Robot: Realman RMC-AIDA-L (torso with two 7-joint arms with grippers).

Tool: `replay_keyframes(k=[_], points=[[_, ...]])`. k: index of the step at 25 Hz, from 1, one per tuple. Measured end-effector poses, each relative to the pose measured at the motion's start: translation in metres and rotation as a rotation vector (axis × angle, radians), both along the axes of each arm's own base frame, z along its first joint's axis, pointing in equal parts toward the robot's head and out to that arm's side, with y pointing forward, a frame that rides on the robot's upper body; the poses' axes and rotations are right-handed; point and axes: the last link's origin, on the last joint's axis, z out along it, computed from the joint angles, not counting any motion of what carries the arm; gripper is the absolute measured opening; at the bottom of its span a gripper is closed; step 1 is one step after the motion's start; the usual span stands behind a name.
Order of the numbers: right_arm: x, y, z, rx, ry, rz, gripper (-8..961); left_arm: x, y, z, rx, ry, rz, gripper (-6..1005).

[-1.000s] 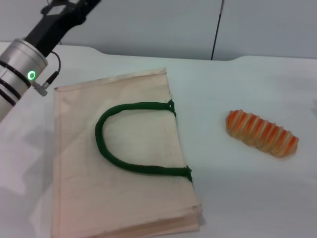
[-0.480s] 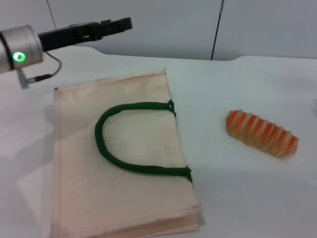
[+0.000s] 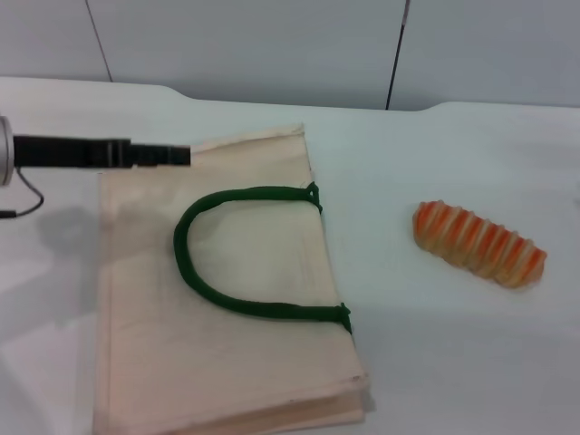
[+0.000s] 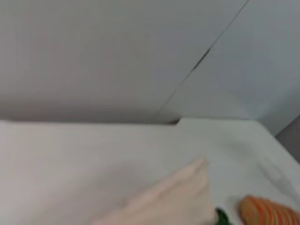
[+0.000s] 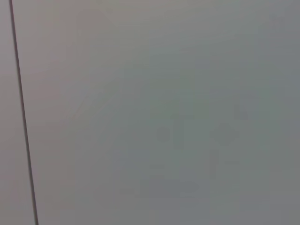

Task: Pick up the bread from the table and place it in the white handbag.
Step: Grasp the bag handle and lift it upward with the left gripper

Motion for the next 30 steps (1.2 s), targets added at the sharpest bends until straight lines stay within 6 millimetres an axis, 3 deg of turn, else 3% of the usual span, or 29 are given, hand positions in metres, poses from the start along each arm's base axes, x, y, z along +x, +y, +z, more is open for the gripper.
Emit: replay_keyframes(k=[8,12,30], points=[[-0.001,0.001,0.000,-0.003,0.014,0.000,893,-0.008,-0.003,-0.008,-0.040,0.051,0.034,878],[-0.002,0.002,0.000,-0.004,0.014,0.002,893,-0.009,0.003,-0.021,-0.076,0.119,0.045,878],[-0.004,0.004,0.000,-0.004,0.015,0.008,893,0.005,0.019,-0.056,-0.130,0.171,0.040,860]])
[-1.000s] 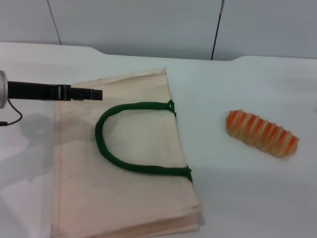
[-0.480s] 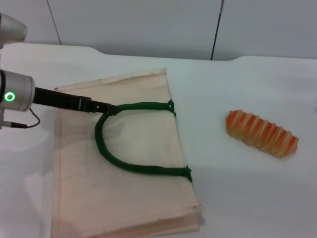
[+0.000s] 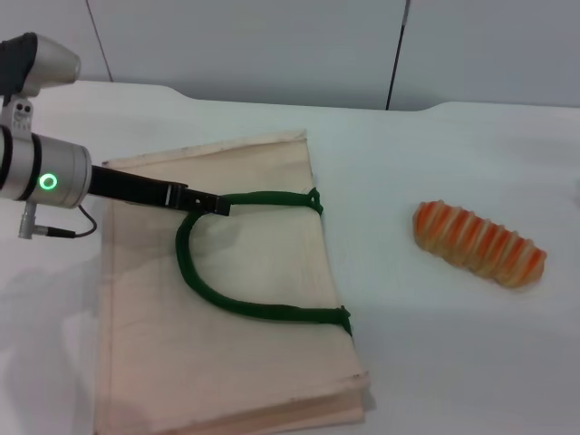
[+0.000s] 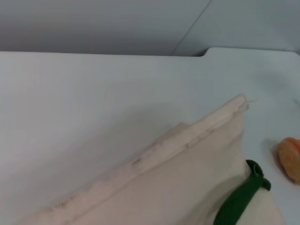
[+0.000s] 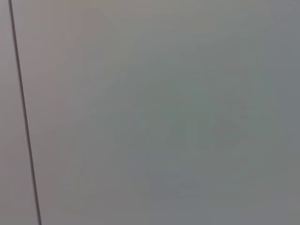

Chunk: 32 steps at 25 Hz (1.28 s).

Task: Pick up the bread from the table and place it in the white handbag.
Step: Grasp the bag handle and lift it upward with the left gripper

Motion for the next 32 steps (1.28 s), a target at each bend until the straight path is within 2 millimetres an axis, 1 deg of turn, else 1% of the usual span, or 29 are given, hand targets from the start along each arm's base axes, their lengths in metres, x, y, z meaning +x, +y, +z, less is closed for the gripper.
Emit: replay_keyframes(k=[5,11,19,20,21,22,24,25,26,27,30,31,32], points=[[-0.001,0.000,-0.001,-0.001,0.001,0.001,893,0.001,-0.001,-0.006,-0.009,-0.006,0.000,854],[-0.001,0.000,-0.001,-0.001,0.001,0.001,893,0.002,-0.004,-0.013,-0.054,0.013,0.000,663],[0.001,-0.001,0.000,0.000,0.000,-0.003,893,0.007,-0.001,-0.013,-0.028,-0.021,-0.021,277],[0.001,-0.001,0.000,0.000,0.000,-0.003,893,0.008,0.000,-0.011,-0.013,-0.035,-0.036,230],[0.001,-0.001,0.000,0.000,0.000,-0.004,893,0.010,0.002,-0.005,0.033,-0.068,-0.092,183],[0.001,-0.001,0.000,0.000,0.000,-0.004,893,0.010,0.002,-0.005,0.033,-0.068,-0.092,167],[0.002,-0.001,0.000,0.000,0.000,-0.004,893,0.015,0.004,0.003,0.091,-0.121,-0.162,135],[0.002,-0.001,0.000,0.000,0.000,-0.004,893,0.019,0.004,0.009,0.123,-0.154,-0.200,135],[0.002,-0.001,0.000,0.000,0.000,-0.004,893,0.025,0.004,0.021,0.169,-0.214,-0.265,135],[0.002,-0.001,0.000,0.000,0.000,-0.004,893,0.025,0.004,0.021,0.169,-0.214,-0.265,135],[0.002,-0.002,0.000,0.001,0.001,-0.005,893,0.039,0.000,0.046,0.239,-0.338,-0.388,135],[0.002,-0.002,0.000,0.002,0.001,-0.006,893,0.039,0.000,0.046,0.239,-0.338,-0.388,135],[0.002,-0.002,0.001,0.004,0.003,-0.008,893,0.043,-0.001,0.053,0.249,-0.365,-0.416,135]])
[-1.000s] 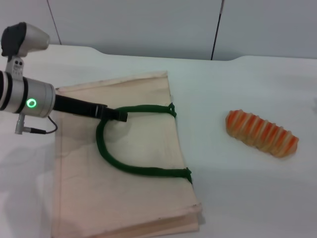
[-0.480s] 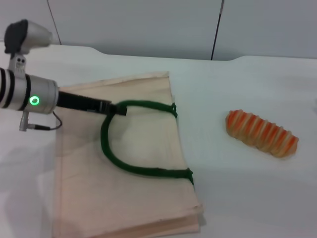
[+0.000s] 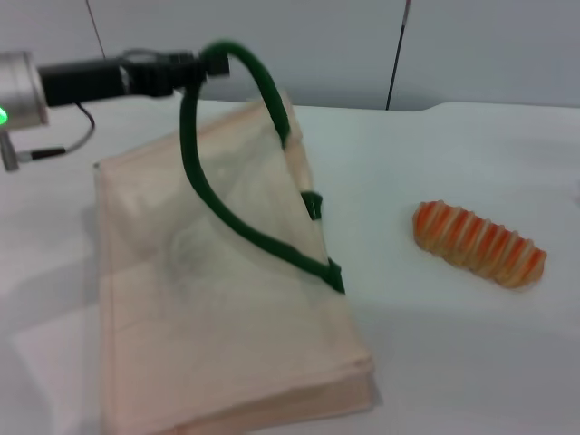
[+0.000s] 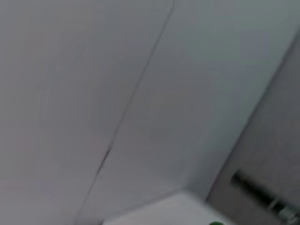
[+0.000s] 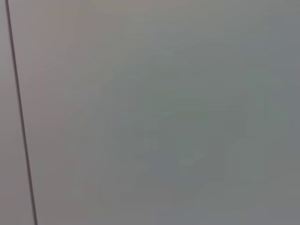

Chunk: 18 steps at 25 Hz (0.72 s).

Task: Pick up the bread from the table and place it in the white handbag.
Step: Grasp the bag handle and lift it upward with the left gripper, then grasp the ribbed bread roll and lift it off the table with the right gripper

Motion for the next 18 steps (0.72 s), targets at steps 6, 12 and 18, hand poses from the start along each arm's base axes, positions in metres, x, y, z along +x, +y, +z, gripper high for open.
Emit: replay_keyframes(k=[6,12,18], points=[[0.001,0.000,0.001,0.003,0.017,-0.004,893,0.024,-0.016,0.032,-0.033,-0.113,-0.198,136],[0.000,0.000,0.001,-0.022,0.069,0.005,893,0.029,-0.021,0.042,-0.051,-0.135,-0.243,135],[-0.007,0.005,0.005,-0.193,0.086,0.089,893,0.025,-0.024,0.043,-0.089,-0.119,-0.219,136]])
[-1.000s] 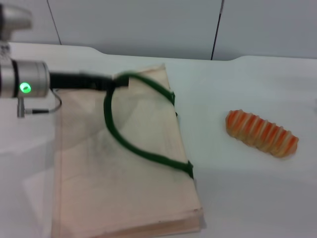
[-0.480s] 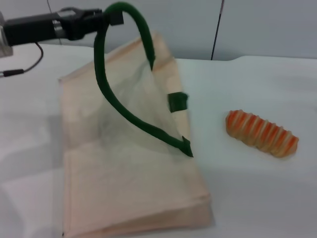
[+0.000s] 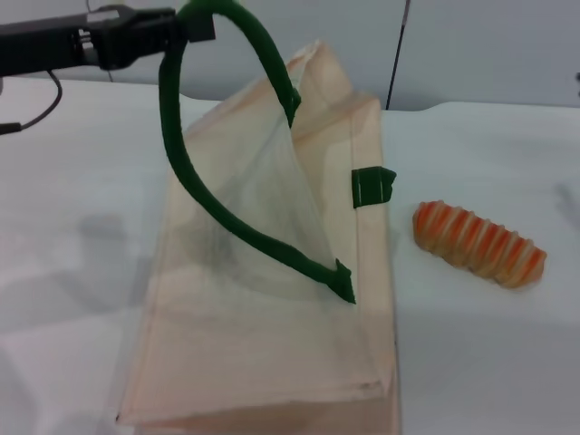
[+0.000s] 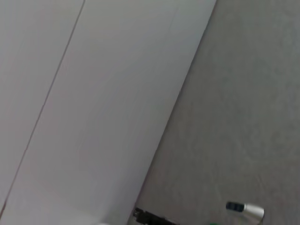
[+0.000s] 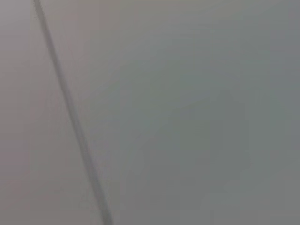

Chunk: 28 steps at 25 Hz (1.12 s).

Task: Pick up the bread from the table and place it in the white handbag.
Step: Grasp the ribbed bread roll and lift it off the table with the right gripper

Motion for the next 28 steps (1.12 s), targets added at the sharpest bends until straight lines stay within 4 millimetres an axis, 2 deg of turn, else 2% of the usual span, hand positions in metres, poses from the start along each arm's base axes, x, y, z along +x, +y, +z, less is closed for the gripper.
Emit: replay_keyframes(k=[5,13,19,28], points=[[-0.006,-0.001,0.004,-0.262,-0.101,0.092,893,-0.004,-0.001,0.002,-0.014,0.026,0.023,138],[-0.011,-0.024,0.013,-0.588,-0.316,0.231,892,-0.008,-0.001,0.004,-0.013,0.032,0.057,140],[-0.017,-0.025,-0.002,-0.699,-0.394,0.257,892,-0.009,-0.001,0.003,-0.016,0.028,0.064,142],[-0.020,-0.012,-0.029,-0.766,-0.479,0.219,892,-0.009,0.001,0.001,-0.009,0.028,0.073,145]])
